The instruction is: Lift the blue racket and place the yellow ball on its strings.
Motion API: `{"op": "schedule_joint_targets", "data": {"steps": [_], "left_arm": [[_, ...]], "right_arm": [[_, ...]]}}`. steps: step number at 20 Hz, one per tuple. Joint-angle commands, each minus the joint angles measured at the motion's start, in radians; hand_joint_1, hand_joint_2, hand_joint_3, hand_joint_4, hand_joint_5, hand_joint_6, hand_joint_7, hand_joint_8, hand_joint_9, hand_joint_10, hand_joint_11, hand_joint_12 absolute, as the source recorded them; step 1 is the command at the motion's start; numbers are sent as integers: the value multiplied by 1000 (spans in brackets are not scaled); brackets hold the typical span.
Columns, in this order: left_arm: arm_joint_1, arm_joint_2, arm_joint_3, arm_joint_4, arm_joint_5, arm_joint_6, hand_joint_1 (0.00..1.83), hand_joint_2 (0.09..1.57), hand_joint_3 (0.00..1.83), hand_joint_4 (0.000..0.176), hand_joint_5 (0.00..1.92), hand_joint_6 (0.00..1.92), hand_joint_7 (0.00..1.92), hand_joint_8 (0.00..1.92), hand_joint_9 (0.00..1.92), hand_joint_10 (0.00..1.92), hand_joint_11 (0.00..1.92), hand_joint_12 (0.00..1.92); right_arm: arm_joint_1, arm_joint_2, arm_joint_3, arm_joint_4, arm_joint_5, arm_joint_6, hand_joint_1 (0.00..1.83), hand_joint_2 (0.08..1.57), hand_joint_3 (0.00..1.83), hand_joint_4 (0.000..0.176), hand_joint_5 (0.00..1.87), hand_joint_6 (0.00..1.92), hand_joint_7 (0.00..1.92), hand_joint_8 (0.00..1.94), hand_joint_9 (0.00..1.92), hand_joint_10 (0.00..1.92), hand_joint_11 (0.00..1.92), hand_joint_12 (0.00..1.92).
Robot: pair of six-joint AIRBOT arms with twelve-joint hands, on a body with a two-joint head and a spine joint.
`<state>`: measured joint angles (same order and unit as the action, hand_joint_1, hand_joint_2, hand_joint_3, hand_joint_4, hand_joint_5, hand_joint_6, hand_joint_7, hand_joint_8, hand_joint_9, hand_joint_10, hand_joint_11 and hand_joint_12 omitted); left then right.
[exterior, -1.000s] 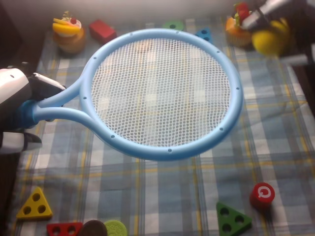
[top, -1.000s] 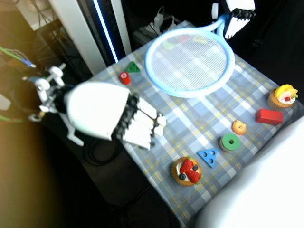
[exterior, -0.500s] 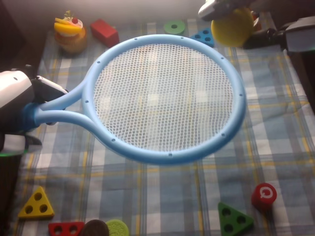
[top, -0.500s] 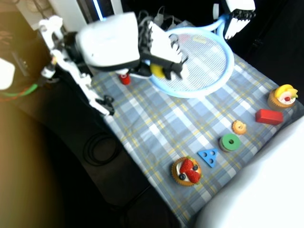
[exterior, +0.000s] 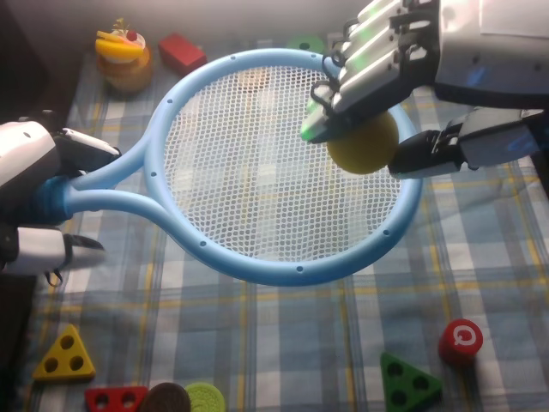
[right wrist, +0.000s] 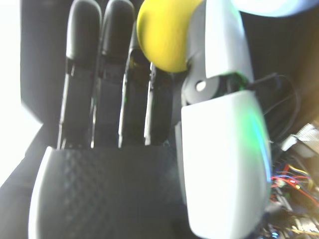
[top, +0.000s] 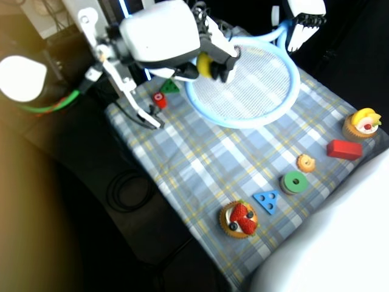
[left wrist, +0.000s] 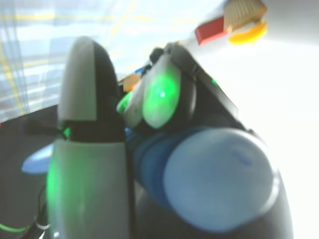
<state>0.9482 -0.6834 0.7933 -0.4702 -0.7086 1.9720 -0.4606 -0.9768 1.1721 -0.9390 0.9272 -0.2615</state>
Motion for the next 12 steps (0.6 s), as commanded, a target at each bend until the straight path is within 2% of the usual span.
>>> {"op": "schedule_joint_targets", "data": {"steps": [1, 2, 3, 4, 5, 6, 7, 8, 10, 12], "left_arm": [[-14, -1, 5, 10, -112, -5, 1361, 1331, 6, 176, 765, 1921, 1209, 1921, 1504, 1921, 1600, 1921], [-14, -1, 5, 11, -113, -5, 1469, 1294, 0, 176, 741, 1921, 1200, 1921, 1501, 1921, 1597, 1921], [-14, -1, 5, 11, -113, -5, 1603, 1262, 0, 176, 721, 1921, 1188, 1921, 1492, 1921, 1591, 1921], [-14, -2, 5, 11, -114, -5, 1564, 1288, 0, 176, 718, 1921, 1182, 1921, 1491, 1921, 1589, 1921], [-14, -2, 5, 11, -114, -5, 1223, 1353, 10, 176, 746, 1921, 1150, 1921, 1452, 1921, 1563, 1921], [-14, -2, 5, 11, -114, -5, 1389, 1281, 0, 176, 758, 1921, 1111, 1921, 1404, 1921, 1521, 1921], [-14, -2, 5, 11, -114, -5, 1528, 1228, 0, 176, 746, 1921, 1109, 1921, 1400, 1921, 1506, 1921], [-14, -2, 5, 11, -114, -5, 1422, 1254, 0, 176, 755, 1921, 1159, 1921, 1424, 1921, 1517, 1921], [-15, -2, 4, 11, -115, -5, 1418, 1258, 0, 176, 756, 1921, 1172, 1921, 1429, 1921, 1525, 1921], [-15, -2, 4, 11, -116, -5, 1499, 1251, 0, 176, 871, 1921, 1192, 1921, 1456, 1921, 1561, 1921]], "right_arm": [[13, -4, -3, 58, 74, 8, 1331, 1189, 0, 0, 845, 910, 805, 1339, 816, 1479, 819, 1669], [13, -7, -4, 51, 71, 13, 1240, 1194, 0, 0, 828, 1010, 841, 1396, 922, 1284, 947, 1480], [13, -10, -5, 48, 69, 13, 1193, 1188, 0, 0, 814, 1173, 860, 1247, 985, 1036, 872, 1315], [13, -12, -5, 47, 66, 13, 1139, 1050, 0, 0, 764, 501, 742, 710, 884, 752, 772, 1191], [13, -12, -5, 46, 65, 13, 1046, 957, 0, 0, 721, 137, 644, 338, 722, 605, 650, 1164], [13, -12, -5, 46, 65, 13, 1032, 919, 0, 0, 642, 28, 578, 139, 588, 453, 474, 1186], [13, -12, -6, 46, 64, 13, 981, 885, 0, 24, 581, 5, 532, 42, 510, 287, 272, 1204], [13, -12, -6, 45, 59, 13, 910, 889, 0, 54, 513, 1, 491, 9, 481, 145, 148, 1156], [13, -12, -6, 47, 54, 13, 853, 927, 1, 75, 436, 0, 451, 0, 461, 45, 78, 1139], [13, -12, -5, 59, 53, 13, 808, 939, 5, 79, 354, 1, 400, 0, 415, 16, 9, 1120]]}}
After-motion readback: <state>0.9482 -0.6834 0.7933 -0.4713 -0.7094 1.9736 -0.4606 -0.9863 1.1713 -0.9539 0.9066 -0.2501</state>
